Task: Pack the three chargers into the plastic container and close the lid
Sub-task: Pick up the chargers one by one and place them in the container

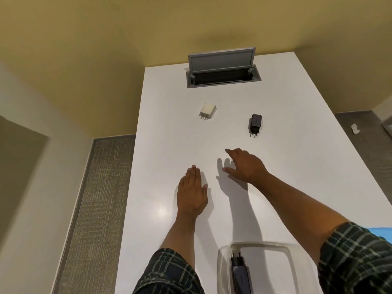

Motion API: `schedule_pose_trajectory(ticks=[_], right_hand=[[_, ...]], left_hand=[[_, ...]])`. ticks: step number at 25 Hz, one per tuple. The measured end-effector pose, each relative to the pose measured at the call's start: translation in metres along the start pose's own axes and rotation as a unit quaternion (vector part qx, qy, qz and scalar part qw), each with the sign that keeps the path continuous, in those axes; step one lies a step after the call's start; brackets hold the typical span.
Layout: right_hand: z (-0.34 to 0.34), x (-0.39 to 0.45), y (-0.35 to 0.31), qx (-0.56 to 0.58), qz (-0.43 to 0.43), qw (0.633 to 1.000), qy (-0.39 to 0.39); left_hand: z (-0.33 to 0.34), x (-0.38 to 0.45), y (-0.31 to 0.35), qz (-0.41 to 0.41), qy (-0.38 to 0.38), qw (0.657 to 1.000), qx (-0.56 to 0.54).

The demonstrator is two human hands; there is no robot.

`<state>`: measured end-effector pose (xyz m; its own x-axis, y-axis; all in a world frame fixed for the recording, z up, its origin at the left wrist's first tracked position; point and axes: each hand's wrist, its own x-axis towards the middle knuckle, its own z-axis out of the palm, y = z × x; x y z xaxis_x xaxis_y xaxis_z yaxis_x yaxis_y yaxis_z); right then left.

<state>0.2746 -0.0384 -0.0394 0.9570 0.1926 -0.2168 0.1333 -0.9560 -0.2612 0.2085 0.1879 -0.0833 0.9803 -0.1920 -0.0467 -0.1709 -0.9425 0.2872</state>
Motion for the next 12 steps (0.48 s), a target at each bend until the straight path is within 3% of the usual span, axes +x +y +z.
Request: schedule_pose_trajectory(ticks=[6, 12], right_hand=[[-0.007, 0.069, 0.004, -0.048, 0.012, 0.999, 0.010], [-0.005, 0.123, 0.014, -0.102, 0.036, 0.993, -0.045]], left_hand=[[0.011, 0.041, -0.013, -0.021, 0.011, 1.000, -0.004], [0.037, 0.055, -0.030, -0.048, 0.010, 0.999, -0.002]])
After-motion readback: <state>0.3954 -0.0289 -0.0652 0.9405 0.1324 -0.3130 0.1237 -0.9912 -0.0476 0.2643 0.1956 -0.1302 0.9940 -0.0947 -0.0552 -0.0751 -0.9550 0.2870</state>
